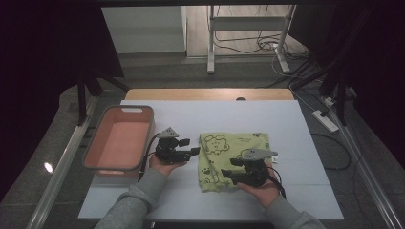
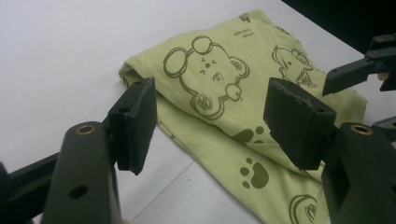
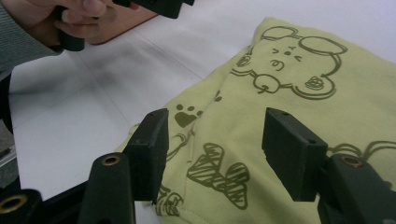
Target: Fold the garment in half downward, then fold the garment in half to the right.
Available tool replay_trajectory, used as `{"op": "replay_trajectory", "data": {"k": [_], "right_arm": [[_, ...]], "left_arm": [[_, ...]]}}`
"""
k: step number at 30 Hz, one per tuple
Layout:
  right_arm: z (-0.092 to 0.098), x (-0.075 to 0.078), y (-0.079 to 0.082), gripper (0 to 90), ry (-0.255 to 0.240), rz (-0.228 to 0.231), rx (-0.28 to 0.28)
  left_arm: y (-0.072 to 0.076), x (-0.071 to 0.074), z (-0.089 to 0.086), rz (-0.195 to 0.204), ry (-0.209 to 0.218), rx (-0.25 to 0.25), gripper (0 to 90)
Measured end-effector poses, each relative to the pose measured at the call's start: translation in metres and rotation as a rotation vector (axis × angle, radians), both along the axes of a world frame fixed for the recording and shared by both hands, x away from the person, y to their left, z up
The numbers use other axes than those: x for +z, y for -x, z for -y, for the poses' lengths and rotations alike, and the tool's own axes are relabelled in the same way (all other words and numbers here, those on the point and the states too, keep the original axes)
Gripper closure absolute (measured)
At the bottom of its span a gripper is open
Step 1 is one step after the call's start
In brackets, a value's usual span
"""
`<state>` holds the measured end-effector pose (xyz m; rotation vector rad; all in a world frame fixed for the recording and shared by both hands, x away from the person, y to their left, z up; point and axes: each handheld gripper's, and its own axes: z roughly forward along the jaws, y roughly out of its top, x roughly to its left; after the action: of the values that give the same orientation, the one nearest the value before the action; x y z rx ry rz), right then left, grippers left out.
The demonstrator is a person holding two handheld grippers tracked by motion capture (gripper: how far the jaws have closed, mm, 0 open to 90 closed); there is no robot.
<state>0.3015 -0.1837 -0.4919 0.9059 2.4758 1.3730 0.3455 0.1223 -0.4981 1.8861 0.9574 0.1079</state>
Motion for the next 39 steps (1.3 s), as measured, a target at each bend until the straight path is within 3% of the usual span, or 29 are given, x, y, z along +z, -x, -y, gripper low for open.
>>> {"op": "replay_trajectory", "data": {"k": [18,39], "right_arm": [[-0.008,-0.001,0.001,41.7,-0.001,0.001,0.014],[-0.015,-0.004,-0.001,41.6,0.007,-0.004,0.029]], "left_arm": [[-0.012,0.004,0.007,-0.014,0.002,0.0,34.5],[-0.032,-0.004,0.019,-0.055,-0.031,0.02,34.0]]}}
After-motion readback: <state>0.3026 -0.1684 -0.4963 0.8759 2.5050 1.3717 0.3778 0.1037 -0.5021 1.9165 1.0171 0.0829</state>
